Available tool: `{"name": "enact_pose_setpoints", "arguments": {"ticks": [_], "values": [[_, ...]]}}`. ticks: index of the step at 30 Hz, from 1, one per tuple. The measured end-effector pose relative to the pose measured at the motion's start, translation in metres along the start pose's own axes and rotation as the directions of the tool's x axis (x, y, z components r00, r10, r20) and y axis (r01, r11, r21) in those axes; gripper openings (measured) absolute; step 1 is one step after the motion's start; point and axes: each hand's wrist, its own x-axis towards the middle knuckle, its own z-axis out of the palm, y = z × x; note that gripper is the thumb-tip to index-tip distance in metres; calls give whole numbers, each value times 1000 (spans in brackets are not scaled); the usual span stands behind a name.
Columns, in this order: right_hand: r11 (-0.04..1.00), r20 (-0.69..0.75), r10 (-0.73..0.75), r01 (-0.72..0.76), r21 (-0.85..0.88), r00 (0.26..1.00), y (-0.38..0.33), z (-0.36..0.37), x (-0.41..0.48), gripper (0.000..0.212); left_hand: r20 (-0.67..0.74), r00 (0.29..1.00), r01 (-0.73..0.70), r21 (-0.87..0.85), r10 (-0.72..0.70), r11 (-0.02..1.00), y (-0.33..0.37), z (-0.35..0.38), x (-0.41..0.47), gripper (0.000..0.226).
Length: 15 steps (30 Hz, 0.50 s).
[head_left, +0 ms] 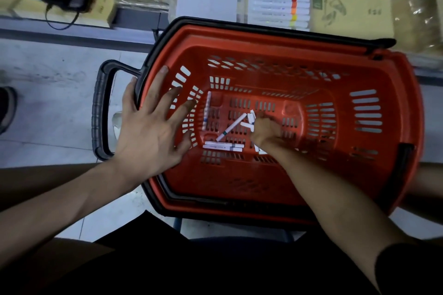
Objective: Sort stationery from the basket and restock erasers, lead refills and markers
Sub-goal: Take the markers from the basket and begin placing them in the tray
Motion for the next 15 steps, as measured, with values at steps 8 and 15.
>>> {"name": "enact_pose_setpoints", "arguments": {"ticks": [8, 15], "values": [[952, 114, -164, 188, -243, 980, 19, -9, -2, 31, 15, 1000, 9, 3, -9, 1000, 1, 0, -2, 62], [974, 227, -155, 188, -130, 961, 75, -30, -1, 51, 0, 1000, 14, -18, -14, 1000, 0, 1, 1, 57]]}}
